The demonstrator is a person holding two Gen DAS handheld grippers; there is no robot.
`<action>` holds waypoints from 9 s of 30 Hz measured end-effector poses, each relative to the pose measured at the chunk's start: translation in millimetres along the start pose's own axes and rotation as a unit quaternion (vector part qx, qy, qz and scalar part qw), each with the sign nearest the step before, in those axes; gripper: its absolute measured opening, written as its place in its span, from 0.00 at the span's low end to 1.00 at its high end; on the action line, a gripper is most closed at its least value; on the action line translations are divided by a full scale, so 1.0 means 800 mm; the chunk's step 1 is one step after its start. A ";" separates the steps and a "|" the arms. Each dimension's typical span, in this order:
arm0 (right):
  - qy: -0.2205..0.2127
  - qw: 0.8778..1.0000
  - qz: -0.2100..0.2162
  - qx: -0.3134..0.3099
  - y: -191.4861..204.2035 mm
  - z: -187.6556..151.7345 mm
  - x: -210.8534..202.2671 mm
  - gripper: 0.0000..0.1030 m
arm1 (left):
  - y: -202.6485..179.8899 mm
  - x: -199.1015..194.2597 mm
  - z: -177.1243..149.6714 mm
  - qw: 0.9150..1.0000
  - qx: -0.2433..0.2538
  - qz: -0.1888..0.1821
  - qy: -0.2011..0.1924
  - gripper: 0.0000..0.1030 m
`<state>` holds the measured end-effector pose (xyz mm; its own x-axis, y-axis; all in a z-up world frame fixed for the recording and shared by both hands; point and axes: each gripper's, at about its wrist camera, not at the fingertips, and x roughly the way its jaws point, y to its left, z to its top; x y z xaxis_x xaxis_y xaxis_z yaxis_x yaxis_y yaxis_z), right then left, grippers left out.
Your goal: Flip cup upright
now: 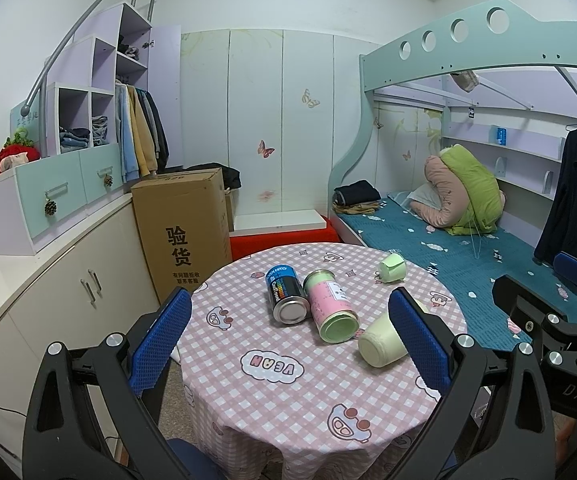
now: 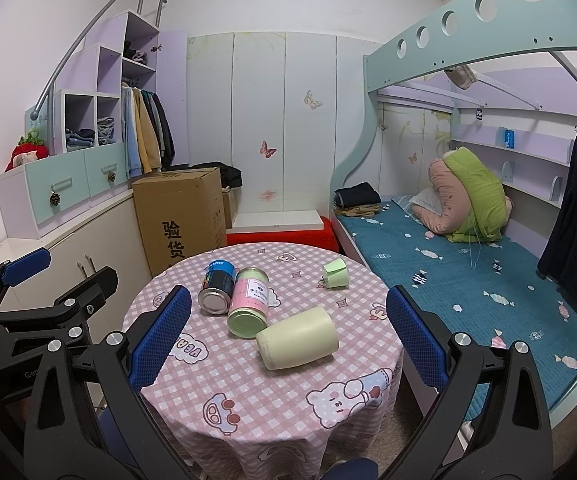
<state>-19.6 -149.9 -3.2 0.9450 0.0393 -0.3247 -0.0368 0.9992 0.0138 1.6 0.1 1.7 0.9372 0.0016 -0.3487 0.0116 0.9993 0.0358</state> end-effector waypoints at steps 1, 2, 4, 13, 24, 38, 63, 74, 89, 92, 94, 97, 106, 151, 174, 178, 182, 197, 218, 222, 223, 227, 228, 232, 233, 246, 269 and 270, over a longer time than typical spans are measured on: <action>0.000 1.000 0.000 0.000 0.000 0.001 0.000 0.95 | 0.000 0.000 0.000 1.000 0.000 0.000 0.000 0.92; 0.000 1.000 0.000 0.000 0.000 0.000 0.000 0.95 | 0.000 0.000 0.000 1.000 0.001 0.001 -0.001 0.92; 0.000 1.000 0.000 0.000 0.001 0.001 0.000 0.95 | -0.001 -0.001 0.000 1.000 0.001 0.001 0.000 0.92; 0.000 1.000 0.000 0.000 0.001 0.001 0.000 0.95 | 0.001 -0.001 0.001 1.000 0.000 0.001 0.001 0.92; 0.001 1.000 0.000 0.001 0.001 0.001 0.000 0.95 | 0.001 -0.001 0.000 1.000 0.000 0.001 0.000 0.92; 0.003 1.000 0.001 0.001 0.006 -0.003 0.012 0.95 | 0.006 0.003 0.003 1.000 -0.001 0.001 0.002 0.92; 0.049 0.999 0.024 0.002 0.012 -0.006 0.089 0.95 | 0.026 0.074 0.008 0.998 -0.014 -0.010 0.060 0.92; 0.102 0.994 0.025 0.002 0.015 -0.013 0.170 0.95 | 0.034 0.161 -0.007 0.990 -0.035 -0.018 0.135 0.92; 0.151 0.988 0.028 0.016 0.019 -0.024 0.301 0.95 | 0.044 0.292 -0.020 0.975 -0.060 -0.020 0.212 0.92; 0.154 0.987 0.026 0.021 0.018 -0.025 0.323 0.95 | 0.043 0.325 -0.024 0.970 -0.063 -0.026 0.232 0.92; 0.156 0.987 0.026 0.025 0.015 -0.026 0.335 0.95 | 0.042 0.344 -0.026 0.967 -0.071 -0.032 0.241 0.92; 0.164 0.986 0.025 0.032 0.011 -0.031 0.359 0.95 | 0.042 0.375 -0.036 0.960 -0.084 -0.041 0.264 0.92; 0.180 0.982 0.031 0.039 0.008 -0.040 0.392 0.95 | 0.037 0.415 -0.053 0.953 -0.088 -0.044 0.285 0.89; 0.190 0.982 0.020 -0.003 0.091 -0.072 0.265 0.95 | 0.092 0.258 -0.107 0.946 -0.108 -0.102 0.289 0.84; 0.301 0.942 0.135 0.058 0.204 -0.093 0.369 0.95 | 0.236 0.253 -0.091 0.966 -0.097 0.023 0.238 0.91; 0.328 0.931 0.141 0.071 0.209 -0.108 0.395 0.95 | 0.239 0.266 -0.096 0.965 -0.094 0.019 0.244 0.91; 0.348 0.919 0.160 0.093 0.209 -0.119 0.411 0.95 | 0.243 0.272 -0.100 0.964 -0.095 0.016 0.246 0.91; 0.352 0.918 0.165 0.079 0.207 -0.114 0.414 0.67 | 0.235 0.283 -0.095 0.966 -0.096 -0.001 0.240 0.91; 0.218 0.973 0.080 -0.014 0.188 -0.054 0.360 0.65 | 0.219 0.271 -0.075 0.970 -0.105 -0.005 0.220 0.91; 0.214 0.973 0.082 -0.018 0.186 -0.054 0.355 0.65 | 0.214 0.270 -0.074 0.971 -0.100 -0.004 0.219 0.91; 0.212 0.974 0.082 -0.019 0.186 -0.054 0.353 0.65 | 0.214 0.269 -0.073 0.971 -0.100 -0.005 0.219 0.91; 0.209 0.974 0.081 -0.019 0.186 -0.059 0.342 0.65 | 0.210 0.264 -0.074 0.971 -0.097 -0.004 0.218 0.91; 0.208 0.975 0.081 -0.019 0.186 -0.060 0.339 0.65 | 0.209 0.262 -0.073 0.971 -0.097 -0.004 0.218 0.91; 0.208 0.975 0.080 -0.018 0.185 -0.065 0.326 0.66 | 0.205 0.254 -0.072 0.972 -0.094 -0.002 0.216 0.91; 0.210 0.974 0.084 -0.016 0.185 -0.066 0.323 0.66 | 0.205 0.252 -0.072 0.972 -0.093 -0.001 0.216 0.91; 0.183 0.979 0.089 -0.013 0.174 -0.060 0.271 0.82 | 0.197 0.202 -0.060 0.977 -0.094 0.009 0.193 0.92; 0.065 0.996 0.054 0.002 0.070 -0.006 0.102 0.89 | 0.097 0.071 -0.003 0.995 -0.050 0.001 0.087 0.92; 0.058 0.997 0.053 0.002 0.066 -0.003 0.093 0.89 | 0.092 0.063 0.000 0.996 -0.048 -0.001 0.080 0.92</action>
<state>47.6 -94.1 -28.9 0.8917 0.1451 -0.4287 -0.1334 0.9894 0.0575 50.0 74.0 -13.3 0.8698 -0.0017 -0.4934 -0.0275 0.9983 -0.0519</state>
